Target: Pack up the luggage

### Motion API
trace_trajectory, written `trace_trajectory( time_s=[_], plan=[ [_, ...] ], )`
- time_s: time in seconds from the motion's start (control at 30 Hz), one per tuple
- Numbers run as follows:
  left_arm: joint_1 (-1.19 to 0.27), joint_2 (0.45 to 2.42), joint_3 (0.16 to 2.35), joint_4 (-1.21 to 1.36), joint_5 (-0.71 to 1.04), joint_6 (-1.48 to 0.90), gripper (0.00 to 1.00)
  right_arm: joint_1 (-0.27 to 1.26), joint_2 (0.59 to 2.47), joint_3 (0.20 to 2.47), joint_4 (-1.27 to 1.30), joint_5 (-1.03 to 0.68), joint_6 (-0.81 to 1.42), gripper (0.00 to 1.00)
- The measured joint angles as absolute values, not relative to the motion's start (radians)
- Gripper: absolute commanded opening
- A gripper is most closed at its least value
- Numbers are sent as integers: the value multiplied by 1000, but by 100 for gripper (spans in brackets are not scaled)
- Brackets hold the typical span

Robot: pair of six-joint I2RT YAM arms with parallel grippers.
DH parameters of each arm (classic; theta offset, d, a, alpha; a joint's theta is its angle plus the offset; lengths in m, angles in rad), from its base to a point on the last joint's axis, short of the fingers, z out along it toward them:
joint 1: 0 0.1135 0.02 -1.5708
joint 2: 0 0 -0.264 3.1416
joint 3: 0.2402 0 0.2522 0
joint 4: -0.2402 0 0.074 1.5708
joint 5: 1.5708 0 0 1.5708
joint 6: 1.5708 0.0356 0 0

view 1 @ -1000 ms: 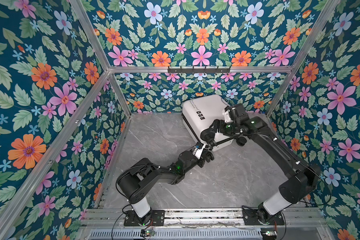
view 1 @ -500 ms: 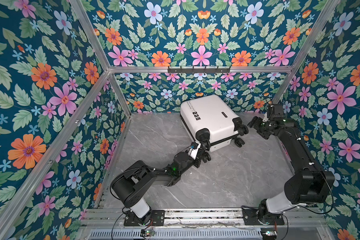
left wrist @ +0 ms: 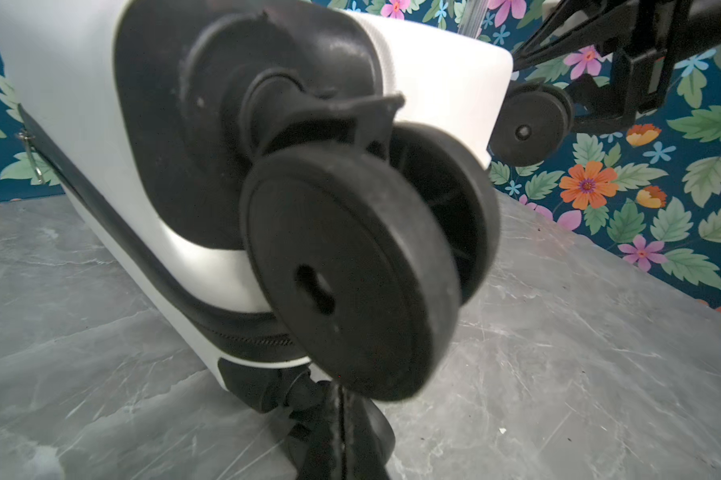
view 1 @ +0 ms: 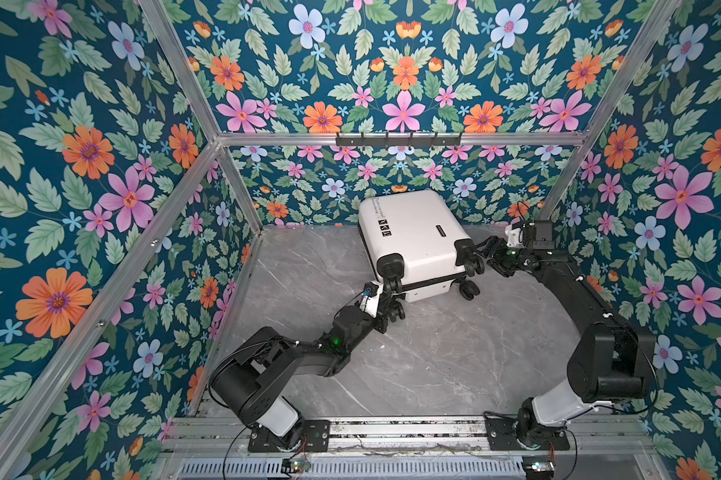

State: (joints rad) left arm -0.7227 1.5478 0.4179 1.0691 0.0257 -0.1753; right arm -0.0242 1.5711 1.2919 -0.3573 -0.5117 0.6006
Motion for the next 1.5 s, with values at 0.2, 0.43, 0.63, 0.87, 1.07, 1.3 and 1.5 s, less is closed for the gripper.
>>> trace_trajectory(
  time_s=[0.2, 0.43, 0.63, 0.87, 1.07, 1.3, 1.5],
  plan=[
    [-657, 1520, 383, 1078, 39, -176, 0, 23, 1546, 1210, -236, -559, 628, 60],
    [-592, 1501, 366, 1077, 56, -176, 0, 104, 1530, 1144, -176, -583, 633, 53],
    [-582, 1499, 364, 1068, 36, -175, 0, 176, 1527, 1118, -146, -561, 643, 41],
    [-596, 1499, 392, 1017, -44, -146, 0, 268, 1558, 1151, -178, -465, 659, 35],
    [-622, 1504, 407, 985, -139, -131, 0, 367, 1599, 1206, -184, -366, 690, 31],
    [-664, 1536, 416, 997, -150, -131, 0, 482, 1659, 1304, -233, -299, 703, 31],
    [-683, 1565, 417, 1014, -184, -154, 0, 533, 1696, 1366, -242, -260, 704, 28]
  ],
)
